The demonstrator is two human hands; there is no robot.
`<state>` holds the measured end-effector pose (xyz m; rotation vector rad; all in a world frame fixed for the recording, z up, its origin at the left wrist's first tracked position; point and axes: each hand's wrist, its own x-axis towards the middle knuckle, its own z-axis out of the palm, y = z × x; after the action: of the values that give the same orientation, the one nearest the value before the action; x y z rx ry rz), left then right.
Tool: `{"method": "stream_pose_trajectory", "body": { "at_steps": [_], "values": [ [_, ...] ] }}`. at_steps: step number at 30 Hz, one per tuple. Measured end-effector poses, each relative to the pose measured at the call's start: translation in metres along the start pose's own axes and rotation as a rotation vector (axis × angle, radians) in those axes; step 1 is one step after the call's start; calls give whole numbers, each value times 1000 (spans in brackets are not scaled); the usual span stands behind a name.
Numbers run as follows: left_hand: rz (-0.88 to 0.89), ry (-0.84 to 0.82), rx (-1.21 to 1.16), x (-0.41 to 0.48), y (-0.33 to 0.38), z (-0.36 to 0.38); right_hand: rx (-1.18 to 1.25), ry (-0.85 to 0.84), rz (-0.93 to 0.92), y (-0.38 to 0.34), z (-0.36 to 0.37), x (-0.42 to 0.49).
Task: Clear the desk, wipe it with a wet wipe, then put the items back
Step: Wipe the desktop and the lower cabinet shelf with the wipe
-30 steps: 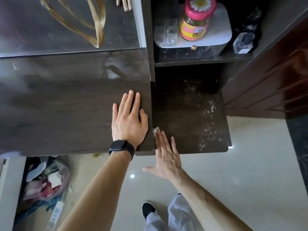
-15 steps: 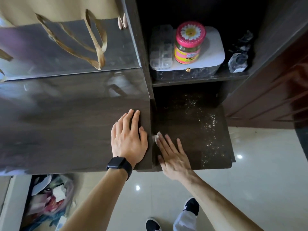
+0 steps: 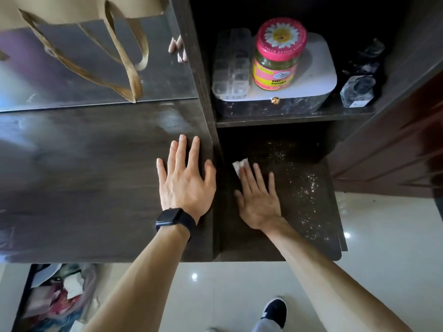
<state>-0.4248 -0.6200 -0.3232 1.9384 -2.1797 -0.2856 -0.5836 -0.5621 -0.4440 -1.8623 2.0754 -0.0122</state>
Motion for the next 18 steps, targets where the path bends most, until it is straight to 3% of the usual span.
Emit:
{"method": "stream_pose_trajectory", "body": {
  "at_steps": [6, 15, 18],
  "values": [
    [4, 29, -8, 1, -1, 3, -68, -53, -37, -15, -16, 67],
    [12, 42, -14, 0, -2, 2, 152, 35, 681, 28, -39, 80],
    [7, 25, -19, 0, -1, 0, 239, 113, 810, 28, -28, 45]
  ]
}}
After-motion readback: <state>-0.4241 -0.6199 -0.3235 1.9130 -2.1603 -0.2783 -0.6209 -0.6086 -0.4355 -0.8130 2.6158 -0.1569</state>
